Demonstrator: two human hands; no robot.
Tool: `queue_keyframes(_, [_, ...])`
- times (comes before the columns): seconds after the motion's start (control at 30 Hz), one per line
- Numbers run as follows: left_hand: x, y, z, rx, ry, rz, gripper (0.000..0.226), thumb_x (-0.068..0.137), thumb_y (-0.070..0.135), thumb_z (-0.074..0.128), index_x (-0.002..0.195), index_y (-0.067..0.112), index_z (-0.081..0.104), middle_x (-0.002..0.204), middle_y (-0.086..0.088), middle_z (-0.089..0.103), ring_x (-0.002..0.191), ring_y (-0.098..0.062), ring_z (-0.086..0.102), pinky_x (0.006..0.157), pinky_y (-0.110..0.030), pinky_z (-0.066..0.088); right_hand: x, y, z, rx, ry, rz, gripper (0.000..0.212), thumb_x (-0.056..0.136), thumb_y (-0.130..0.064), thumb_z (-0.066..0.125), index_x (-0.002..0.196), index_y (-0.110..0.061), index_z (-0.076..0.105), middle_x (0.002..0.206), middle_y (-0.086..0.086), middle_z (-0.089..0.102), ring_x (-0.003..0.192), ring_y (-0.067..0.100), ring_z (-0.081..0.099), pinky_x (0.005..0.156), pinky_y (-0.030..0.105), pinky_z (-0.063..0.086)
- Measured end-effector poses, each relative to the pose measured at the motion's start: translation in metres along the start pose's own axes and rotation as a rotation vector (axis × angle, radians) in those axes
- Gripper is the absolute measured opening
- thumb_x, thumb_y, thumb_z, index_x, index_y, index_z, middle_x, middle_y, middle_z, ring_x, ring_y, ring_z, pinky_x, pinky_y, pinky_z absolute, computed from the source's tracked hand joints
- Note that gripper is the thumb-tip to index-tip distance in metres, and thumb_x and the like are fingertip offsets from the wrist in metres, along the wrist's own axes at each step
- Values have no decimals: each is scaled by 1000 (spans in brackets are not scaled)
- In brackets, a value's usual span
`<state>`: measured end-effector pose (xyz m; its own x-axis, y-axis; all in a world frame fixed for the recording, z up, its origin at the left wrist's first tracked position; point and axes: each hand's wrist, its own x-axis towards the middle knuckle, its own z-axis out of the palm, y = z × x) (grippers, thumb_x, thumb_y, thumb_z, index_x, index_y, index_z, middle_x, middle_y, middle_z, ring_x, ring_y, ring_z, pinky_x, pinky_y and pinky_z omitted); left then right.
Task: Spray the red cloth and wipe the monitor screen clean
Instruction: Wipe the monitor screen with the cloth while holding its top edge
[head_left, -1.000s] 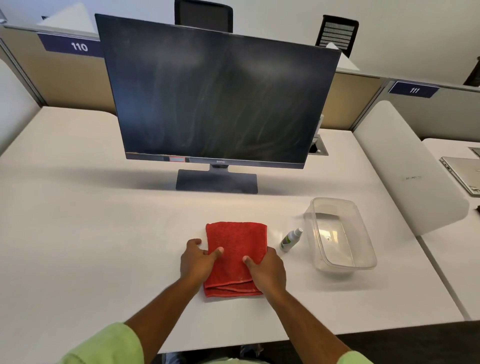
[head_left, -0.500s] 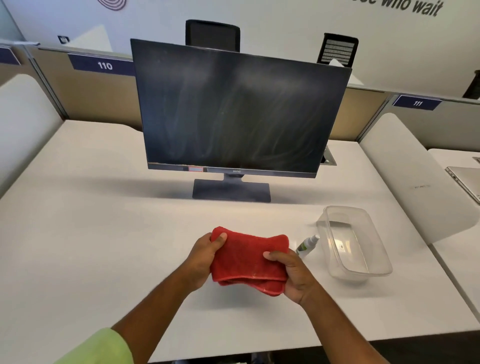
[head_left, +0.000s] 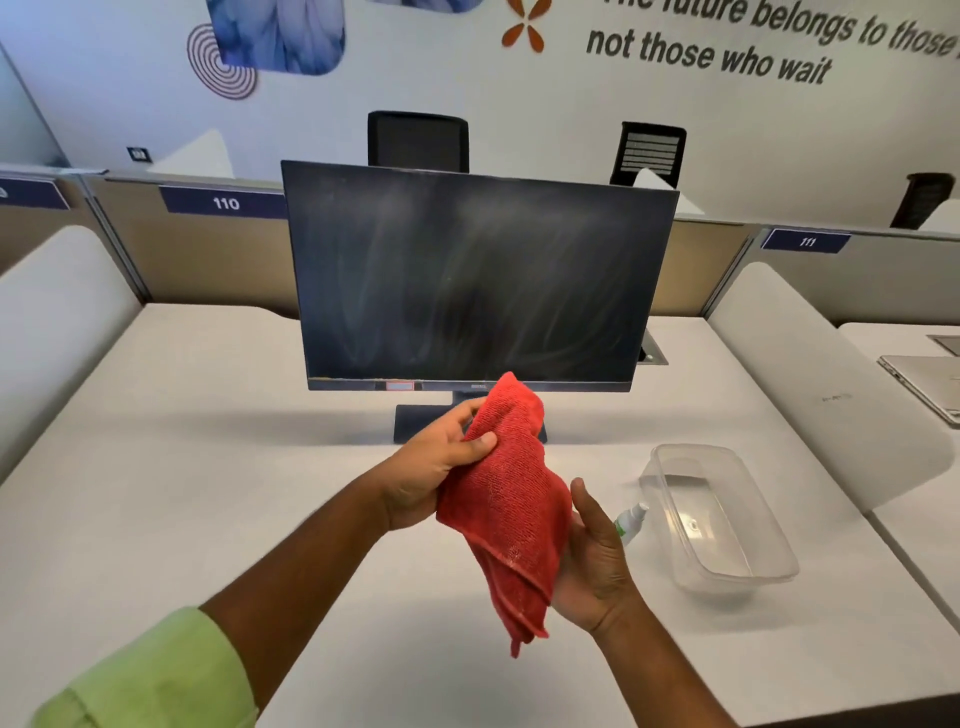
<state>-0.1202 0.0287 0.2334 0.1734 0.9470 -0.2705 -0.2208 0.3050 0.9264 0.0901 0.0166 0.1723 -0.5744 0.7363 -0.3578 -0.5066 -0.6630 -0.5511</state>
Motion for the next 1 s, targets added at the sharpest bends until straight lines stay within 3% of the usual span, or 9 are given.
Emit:
queue_keyframes(0.13, [20, 18, 3, 138, 38, 9, 48, 91, 32, 70, 136, 32, 54, 133, 0, 67, 119, -23, 67, 104, -44, 54, 12, -18, 10, -5, 10, -60, 87, 55, -46, 103, 130, -12, 76, 135, 25, 70, 114, 47, 73, 87, 57, 62])
queue_keyframes(0.27, [50, 26, 14, 382, 248, 70, 41, 97, 34, 67, 135, 32, 53, 130, 5, 63, 120, -20, 61, 104, -42, 51, 29, -52, 9, -37, 97, -91, 59, 93, -37, 73, 144, -12, 63, 138, 24, 68, 120, 46, 71, 89, 58, 63])
queue_keyframes(0.4, [75, 39, 18, 565, 381, 168, 48, 97, 32, 69, 140, 29, 49, 122, 11, 58, 112, -11, 59, 90, -29, 48, 44, -85, 10, -14, 111, -100, 55, 94, -46, 67, 139, -15, 63, 132, 23, 72, 114, 46, 73, 82, 58, 64])
queue_keyframes(0.5, [90, 63, 8, 743, 494, 240, 52, 96, 31, 70, 142, 23, 49, 133, 0, 57, 121, -17, 57, 104, -36, 48, 52, -117, 6, 18, 150, -167, 57, 92, -51, 69, 137, -16, 63, 130, 19, 74, 111, 44, 75, 80, 58, 64])
queue_keyframes(0.63, [111, 117, -13, 1099, 577, 403, 54, 95, 33, 70, 143, 18, 50, 147, -7, 46, 140, -23, 41, 117, -36, 32, 63, -169, 13, 12, 217, -348, 50, 92, -50, 68, 131, -19, 68, 125, 11, 78, 105, 36, 78, 79, 52, 66])
queue_keyframes(0.77, [139, 179, -30, 1283, 647, 592, 58, 92, 34, 72, 143, 17, 50, 156, -8, 30, 148, -28, 26, 123, -42, 25, 82, -213, 36, 44, 354, -595, 39, 102, -42, 66, 132, -17, 69, 125, 7, 78, 111, 31, 77, 96, 49, 61])
queue_keyframes(0.87, [166, 217, -40, 1373, 615, 630, 57, 94, 35, 70, 143, 15, 49, 158, -8, 31, 151, -29, 24, 124, -45, 24, 103, -246, 53, -10, 512, -834, 28, 104, -42, 66, 123, -22, 67, 126, 1, 76, 108, 18, 75, 94, 38, 60])
queue_keyframes(0.93, [184, 235, -45, 1405, 599, 624, 57, 95, 37, 69, 143, 13, 50, 157, -10, 37, 149, -31, 29, 124, -46, 25, 120, -261, 62, -115, 577, -962, 16, 106, -46, 62, 113, -31, 63, 117, -11, 73, 105, 7, 71, 90, 30, 54])
queue_keyframes(1.0, [198, 248, -51, 1480, 601, 609, 56, 97, 41, 65, 143, 13, 51, 152, -11, 46, 142, -33, 39, 121, -48, 29, 137, -272, 68, -259, 637, -1103, 15, 104, -51, 59, 105, -37, 61, 105, -21, 72, 98, -3, 68, 90, 31, 51])
